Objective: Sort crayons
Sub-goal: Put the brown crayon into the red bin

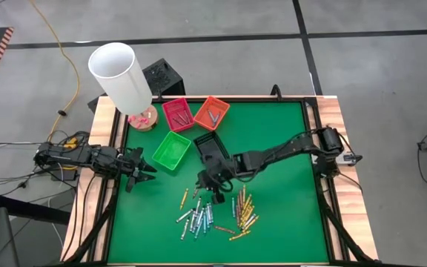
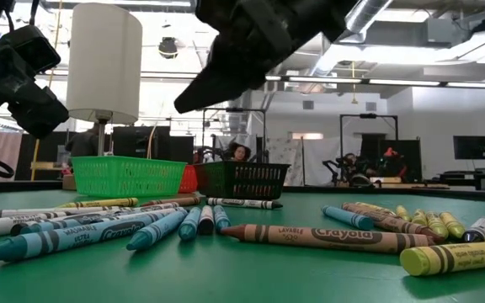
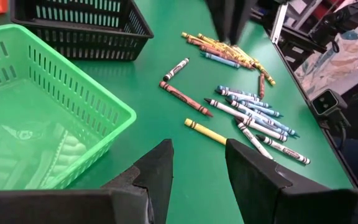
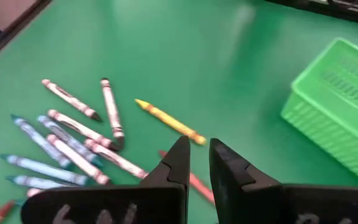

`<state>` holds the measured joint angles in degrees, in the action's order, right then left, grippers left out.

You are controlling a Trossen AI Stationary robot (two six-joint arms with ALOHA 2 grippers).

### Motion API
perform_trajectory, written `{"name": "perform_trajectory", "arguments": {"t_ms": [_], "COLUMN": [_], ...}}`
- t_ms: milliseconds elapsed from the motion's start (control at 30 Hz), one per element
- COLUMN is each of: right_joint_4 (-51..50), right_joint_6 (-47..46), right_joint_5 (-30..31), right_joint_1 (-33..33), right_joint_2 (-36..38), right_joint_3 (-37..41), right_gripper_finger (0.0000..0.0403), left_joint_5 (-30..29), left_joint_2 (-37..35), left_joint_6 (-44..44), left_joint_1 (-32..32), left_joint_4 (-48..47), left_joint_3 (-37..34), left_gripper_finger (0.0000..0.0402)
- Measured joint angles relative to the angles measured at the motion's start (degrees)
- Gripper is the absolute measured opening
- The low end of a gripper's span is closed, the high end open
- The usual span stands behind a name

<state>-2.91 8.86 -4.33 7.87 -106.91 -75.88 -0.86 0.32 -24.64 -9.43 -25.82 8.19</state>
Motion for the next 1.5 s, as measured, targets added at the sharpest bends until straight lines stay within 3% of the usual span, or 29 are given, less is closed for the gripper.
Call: {"name": "perform_trajectory", "arguments": {"t_ms": [833,1067,1500], "right_joint_4": [7.44,7.77,6.46], "right_joint_6": [9.59,10.53,11.57], "right_joint_5": [-1.51,-1.36,-1.8], "right_joint_1": [-3.89,-4.7,-4.22], "right_joint_2": [-1.32,-1.33,-8.7], "right_joint_3": [-0.01,-0.09,-0.79], "right_gripper_finger": [0.012,0.0123,0.0123], "left_joint_5": [-1.6,-2.33,-3.06], "left_joint_2": [0.02,0.02,0.95], "left_joint_6": [3.93,3.81,2.68], "left_joint_1": [0.02,0.02,0.04], "left_joint_4": [0.22,0.28,0.46], "left_joint_3": [0.0,0.0,0.09], "left_gripper_finger": [0.0137,0.0137,0.0137]}}
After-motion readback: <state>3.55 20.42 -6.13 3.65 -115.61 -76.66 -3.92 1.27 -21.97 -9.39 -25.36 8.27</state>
